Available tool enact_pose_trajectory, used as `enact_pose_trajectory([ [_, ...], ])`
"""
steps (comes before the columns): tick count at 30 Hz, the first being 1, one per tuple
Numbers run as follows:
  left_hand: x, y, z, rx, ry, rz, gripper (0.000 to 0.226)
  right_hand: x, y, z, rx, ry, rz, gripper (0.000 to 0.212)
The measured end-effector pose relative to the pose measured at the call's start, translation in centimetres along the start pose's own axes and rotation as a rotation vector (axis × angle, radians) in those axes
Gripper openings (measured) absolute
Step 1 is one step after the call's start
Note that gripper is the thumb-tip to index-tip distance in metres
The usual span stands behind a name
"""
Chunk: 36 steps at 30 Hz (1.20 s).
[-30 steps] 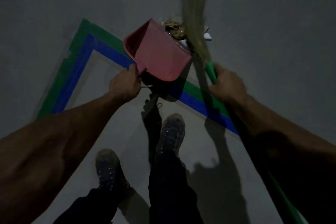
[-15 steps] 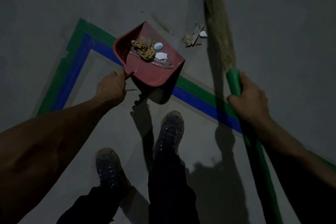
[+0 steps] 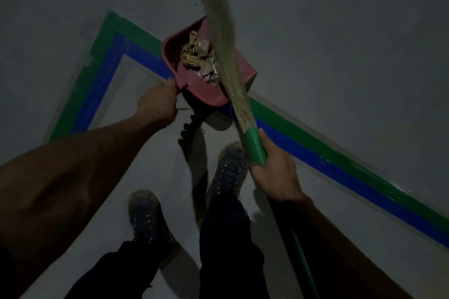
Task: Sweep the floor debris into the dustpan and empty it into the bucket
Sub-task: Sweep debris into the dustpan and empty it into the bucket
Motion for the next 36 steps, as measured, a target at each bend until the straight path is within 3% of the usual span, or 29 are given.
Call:
enact_pose_trajectory([
  [4, -0.2, -1.1, -0.9, -0.041, -0.007, -0.013, 0.035, -3.5, -0.2, 0.0, -0.004, -0.008, 0.117, 0.083],
  [8, 0.3, -2.1, -3.4, -0.081, -0.021, 0.006, 0.026, -7.1, 5.1, -1.5, -0.069, -0.068, 0.234, 0.075],
  [14, 0.2, -1.6, -5.0, -0.097, -0.038, 0.064, 0.023, -5.1, 12.2, -4.5, -0.062, -0.233, 0.069, 0.066],
  [17, -0.3, -0.7, -4.7, -0.096, -0.040, 0.061, 0.022, -1.9, 9.6, -4.9, -0.101, -0.219, -0.024, 0.067],
  [20, -0.8, -0.3, -4.1, -0.103, -0.050, 0.037, 0.025, 0.2, 5.2, -4.4, -0.148, -0.219, -0.114, 0.081],
  [25, -1.3, -1.0, -3.8, -0.160, -0.046, -0.003, 0.033, -1.8, 0.7, -3.4, -0.189, -0.203, -0.022, 0.086],
  [30, -1.4, -2.1, -5.7, -0.189, -0.074, 0.015, 0.026, -5.6, 5.6, -5.5, -0.198, -0.173, 0.114, 0.075],
  [36, -1.0, -3.0, -8.7, -0.189, -0.075, 0.037, 0.022, -3.7, 12.4, -8.2, -0.131, -0.240, 0.028, 0.067],
])
Point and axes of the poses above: each hand's wrist, its own y-axis towards the middle knuckle, its own x-axis out of the palm, z = x × y, the point moved 4 cm from there along y, towards the middle knuckle, and after that the axes turned 11 degrees about z, right-handed, at the moved point
